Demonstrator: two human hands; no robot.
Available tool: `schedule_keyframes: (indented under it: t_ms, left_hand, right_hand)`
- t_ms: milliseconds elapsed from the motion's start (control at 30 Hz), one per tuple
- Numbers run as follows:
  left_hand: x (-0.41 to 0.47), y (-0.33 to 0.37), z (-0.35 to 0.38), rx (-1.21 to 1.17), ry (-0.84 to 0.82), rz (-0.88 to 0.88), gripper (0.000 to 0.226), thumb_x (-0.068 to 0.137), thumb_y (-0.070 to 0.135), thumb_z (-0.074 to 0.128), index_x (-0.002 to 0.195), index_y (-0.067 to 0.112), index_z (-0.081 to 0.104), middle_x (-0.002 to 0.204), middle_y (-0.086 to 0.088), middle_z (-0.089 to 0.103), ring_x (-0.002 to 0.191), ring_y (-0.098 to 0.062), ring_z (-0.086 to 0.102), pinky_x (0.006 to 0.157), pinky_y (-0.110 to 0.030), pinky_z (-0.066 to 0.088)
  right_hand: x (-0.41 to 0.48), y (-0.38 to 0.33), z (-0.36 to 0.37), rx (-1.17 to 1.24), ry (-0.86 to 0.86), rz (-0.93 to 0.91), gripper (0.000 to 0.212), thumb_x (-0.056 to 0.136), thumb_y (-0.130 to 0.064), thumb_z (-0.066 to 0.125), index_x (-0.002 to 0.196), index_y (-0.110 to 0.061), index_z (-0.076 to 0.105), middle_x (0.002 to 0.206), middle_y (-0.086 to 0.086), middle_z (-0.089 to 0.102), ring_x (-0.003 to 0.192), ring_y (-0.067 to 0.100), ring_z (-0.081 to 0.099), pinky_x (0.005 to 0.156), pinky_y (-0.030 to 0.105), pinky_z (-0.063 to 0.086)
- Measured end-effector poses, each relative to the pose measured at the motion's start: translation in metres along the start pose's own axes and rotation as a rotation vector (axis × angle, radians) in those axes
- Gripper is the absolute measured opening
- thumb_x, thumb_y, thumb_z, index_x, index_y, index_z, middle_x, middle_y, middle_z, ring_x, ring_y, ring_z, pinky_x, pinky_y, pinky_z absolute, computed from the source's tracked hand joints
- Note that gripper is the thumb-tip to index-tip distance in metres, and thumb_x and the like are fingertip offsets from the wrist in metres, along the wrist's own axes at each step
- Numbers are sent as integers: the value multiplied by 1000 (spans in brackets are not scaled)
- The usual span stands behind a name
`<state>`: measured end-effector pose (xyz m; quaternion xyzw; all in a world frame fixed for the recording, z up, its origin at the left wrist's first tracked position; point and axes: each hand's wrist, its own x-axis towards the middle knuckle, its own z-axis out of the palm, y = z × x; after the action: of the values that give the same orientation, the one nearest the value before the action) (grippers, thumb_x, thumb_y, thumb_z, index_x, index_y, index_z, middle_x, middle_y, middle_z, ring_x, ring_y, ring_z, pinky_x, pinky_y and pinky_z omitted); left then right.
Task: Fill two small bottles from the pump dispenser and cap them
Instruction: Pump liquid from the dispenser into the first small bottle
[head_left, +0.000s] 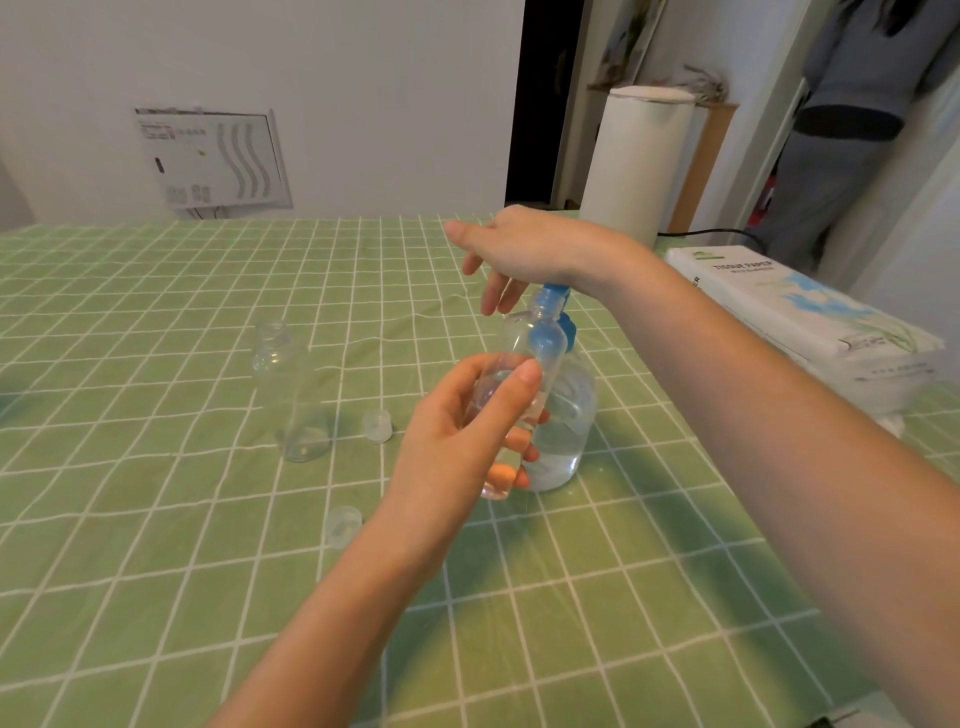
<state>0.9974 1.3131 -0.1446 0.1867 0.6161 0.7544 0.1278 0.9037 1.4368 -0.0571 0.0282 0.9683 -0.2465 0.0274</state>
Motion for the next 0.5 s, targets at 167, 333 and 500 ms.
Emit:
schedule_keyframes:
  t_ms: [167, 333, 500]
  left_hand:
    - [-1, -1, -1, 1, 1, 3, 46, 64, 48, 59, 101, 20, 65, 68, 8, 66, 56, -7, 57, 45, -17, 46]
    - [-3, -5, -3, 15, -5, 1, 45, 62, 51, 60, 97, 24, 66, 70, 6, 67, 55, -7, 56, 45, -18, 46]
    - [-4, -8, -5, 11, -4, -5, 37, 66, 49, 60, 95, 27, 67, 71, 6, 67, 57, -7, 56, 46, -18, 46]
  right_hand:
    - [1, 0, 2, 5, -16, 10, 59, 97, -55, 26, 112, -10, 61, 84, 7, 73, 91, 23, 69, 84, 34, 45]
    - [-1, 4, 11, -8, -46, 35, 63, 98, -56, 22, 114, -9, 61, 87, 7, 73, 97, 25, 65, 91, 37, 41]
    - [-2, 4, 12, -18, -24, 36, 64, 98, -55, 22, 120, -7, 58, 88, 6, 72, 95, 23, 65, 85, 35, 40]
